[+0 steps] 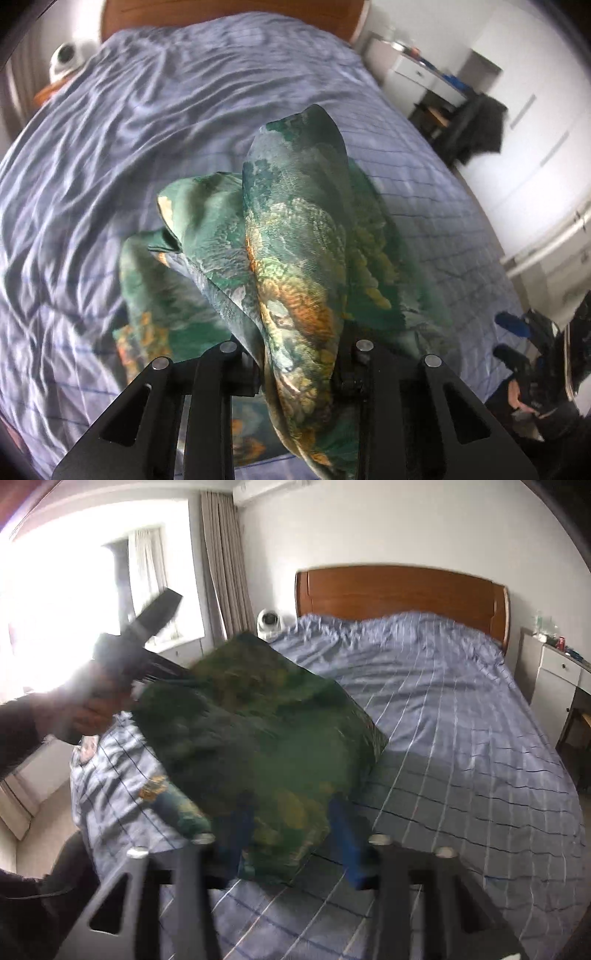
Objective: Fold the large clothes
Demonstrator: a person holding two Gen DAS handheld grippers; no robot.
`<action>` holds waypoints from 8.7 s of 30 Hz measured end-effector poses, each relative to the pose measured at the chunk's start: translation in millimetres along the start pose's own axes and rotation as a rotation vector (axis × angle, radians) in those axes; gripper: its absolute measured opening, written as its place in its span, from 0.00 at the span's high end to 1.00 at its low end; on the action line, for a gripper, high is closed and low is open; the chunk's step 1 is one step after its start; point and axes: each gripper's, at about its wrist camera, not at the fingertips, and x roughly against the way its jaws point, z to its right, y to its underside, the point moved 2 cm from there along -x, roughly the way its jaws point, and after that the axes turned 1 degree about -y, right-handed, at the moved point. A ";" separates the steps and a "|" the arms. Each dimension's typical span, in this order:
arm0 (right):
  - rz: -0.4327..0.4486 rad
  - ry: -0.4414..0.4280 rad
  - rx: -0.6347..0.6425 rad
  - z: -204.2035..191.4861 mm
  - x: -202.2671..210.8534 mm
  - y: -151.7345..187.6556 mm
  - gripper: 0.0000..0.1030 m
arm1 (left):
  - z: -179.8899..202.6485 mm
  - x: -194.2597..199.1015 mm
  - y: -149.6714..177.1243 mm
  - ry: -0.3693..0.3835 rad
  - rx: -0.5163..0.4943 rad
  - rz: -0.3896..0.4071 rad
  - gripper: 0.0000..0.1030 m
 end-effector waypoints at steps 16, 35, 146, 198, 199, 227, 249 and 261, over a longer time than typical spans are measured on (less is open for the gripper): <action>-0.288 -0.076 -0.046 -58.2 -177.0 28.0 0.65 | -113.7 -50.3 71.5 0.112 0.283 0.040 0.69; -0.350 -0.091 -0.099 -66.2 -237.0 -122.3 0.64 | -115.0 -40.6 90.9 0.102 0.249 0.065 0.67; -0.135 0.001 0.290 -220.1 -186.9 14.4 0.24 | -137.7 -32.7 112.5 0.024 0.496 0.015 0.00; -0.122 -0.373 -0.351 -7.4 -159.7 -27.8 0.26 | -112.8 -21.7 12.4 0.327 0.409 0.104 0.44; -0.111 -0.376 -0.347 -0.3 -163.7 -35.9 0.26 | -112.5 -26.1 -6.9 0.320 0.403 0.116 0.44; 0.148 0.154 -0.132 42.9 -39.3 -24.5 0.13 | -0.9 73.4 45.7 -0.540 0.152 0.555 0.00; 0.215 0.335 -0.119 -7.8 48.9 5.0 0.04 | 93.2 102.7 96.6 -0.565 0.139 0.577 0.00; -0.010 0.348 -0.073 -79.6 35.5 30.9 0.01 | 113.0 104.6 136.7 -0.488 0.145 0.443 0.00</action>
